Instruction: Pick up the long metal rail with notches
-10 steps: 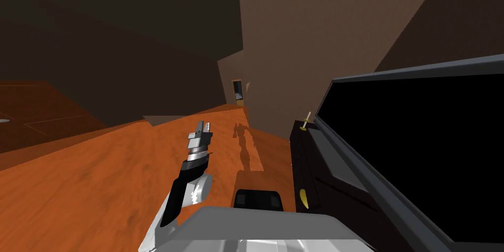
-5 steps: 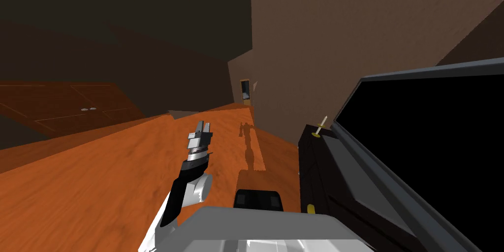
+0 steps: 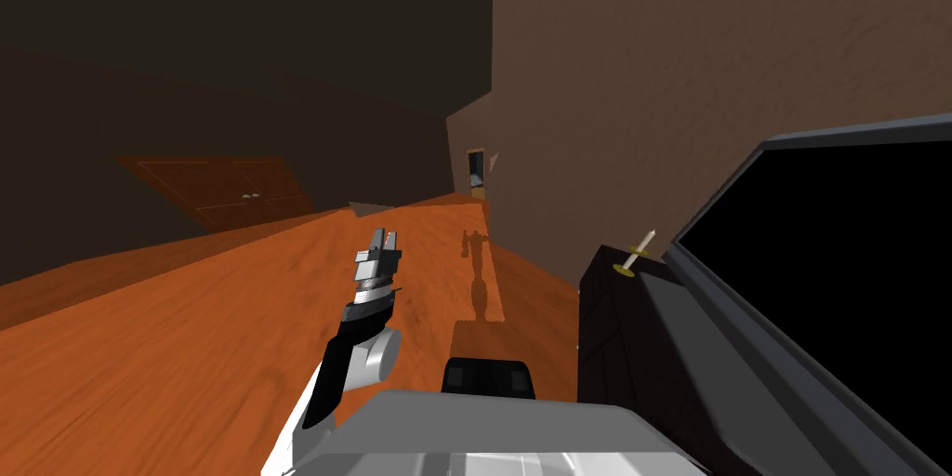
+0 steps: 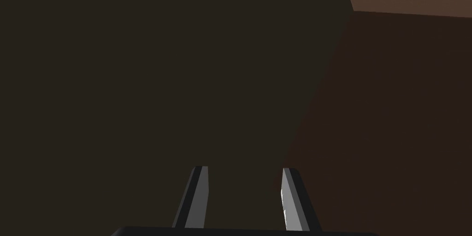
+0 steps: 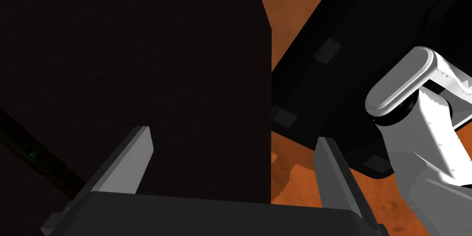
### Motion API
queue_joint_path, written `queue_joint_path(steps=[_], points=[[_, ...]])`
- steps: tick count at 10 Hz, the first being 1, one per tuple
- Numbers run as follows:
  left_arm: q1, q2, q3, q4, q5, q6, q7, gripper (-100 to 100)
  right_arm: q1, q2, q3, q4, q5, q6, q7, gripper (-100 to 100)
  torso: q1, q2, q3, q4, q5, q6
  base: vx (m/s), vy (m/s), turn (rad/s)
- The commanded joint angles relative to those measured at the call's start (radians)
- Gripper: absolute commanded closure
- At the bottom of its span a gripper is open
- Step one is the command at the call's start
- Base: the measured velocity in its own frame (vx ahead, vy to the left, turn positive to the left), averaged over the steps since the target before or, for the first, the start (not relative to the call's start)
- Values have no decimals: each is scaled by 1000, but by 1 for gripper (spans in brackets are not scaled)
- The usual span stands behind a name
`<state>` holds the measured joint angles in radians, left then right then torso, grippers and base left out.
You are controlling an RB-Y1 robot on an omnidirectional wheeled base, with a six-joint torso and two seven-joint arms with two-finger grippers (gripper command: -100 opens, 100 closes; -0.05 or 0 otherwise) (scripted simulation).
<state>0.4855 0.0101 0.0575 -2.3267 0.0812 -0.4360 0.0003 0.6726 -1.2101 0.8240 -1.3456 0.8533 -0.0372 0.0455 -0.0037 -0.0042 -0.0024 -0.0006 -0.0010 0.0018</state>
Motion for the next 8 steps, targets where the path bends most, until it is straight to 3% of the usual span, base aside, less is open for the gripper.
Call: queue_joint_path(steps=[1,8], points=[[0,0,0,0,0,0,0,0,-19,-27,37,30,22,-3,-8,-100,0,0,0,0,0,0,25,-62,181],[0,0,0,0,0,0,0,0,-78,-72,142,119,111,-54,-15,-100,-1,0,0,0,0,0,23,-81,213]])
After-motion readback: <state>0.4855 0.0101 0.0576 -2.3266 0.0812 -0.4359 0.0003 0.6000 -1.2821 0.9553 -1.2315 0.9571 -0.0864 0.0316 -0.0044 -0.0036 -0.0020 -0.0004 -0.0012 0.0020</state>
